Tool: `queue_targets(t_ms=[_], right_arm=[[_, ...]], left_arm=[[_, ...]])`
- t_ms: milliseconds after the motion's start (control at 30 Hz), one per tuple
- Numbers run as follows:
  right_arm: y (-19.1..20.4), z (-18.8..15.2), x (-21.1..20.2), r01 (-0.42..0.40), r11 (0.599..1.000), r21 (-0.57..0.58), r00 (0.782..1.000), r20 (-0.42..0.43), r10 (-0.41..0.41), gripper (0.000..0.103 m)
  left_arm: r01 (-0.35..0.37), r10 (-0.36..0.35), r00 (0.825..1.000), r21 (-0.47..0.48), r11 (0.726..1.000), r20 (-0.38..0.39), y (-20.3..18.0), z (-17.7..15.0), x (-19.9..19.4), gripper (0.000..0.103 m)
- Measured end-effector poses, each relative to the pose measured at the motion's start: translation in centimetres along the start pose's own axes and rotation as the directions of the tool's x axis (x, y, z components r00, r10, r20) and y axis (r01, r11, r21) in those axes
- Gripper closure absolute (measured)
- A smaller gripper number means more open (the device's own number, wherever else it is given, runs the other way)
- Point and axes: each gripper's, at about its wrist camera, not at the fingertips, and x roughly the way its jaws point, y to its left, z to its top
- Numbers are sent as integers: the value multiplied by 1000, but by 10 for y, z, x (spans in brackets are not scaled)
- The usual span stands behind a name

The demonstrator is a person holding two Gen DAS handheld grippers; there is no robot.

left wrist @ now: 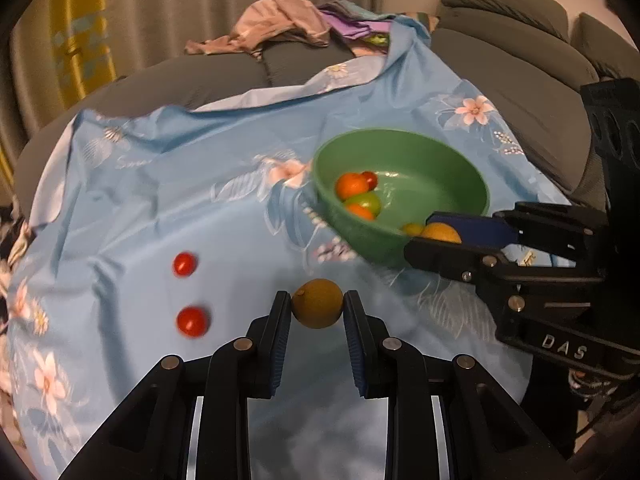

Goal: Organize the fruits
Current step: 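Carry the yellow fruit over the green bowl with the right gripper, then lower the yellow fruit into the bowl and open the right gripper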

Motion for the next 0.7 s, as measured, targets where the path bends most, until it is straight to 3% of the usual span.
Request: queue_targets(t_ms=[700], right_arm=[[-66, 6, 0, 134, 986, 97, 990, 28, -137, 74]], left_arm=[[82, -84, 996, 102, 991, 15, -47, 66, 59, 76]])
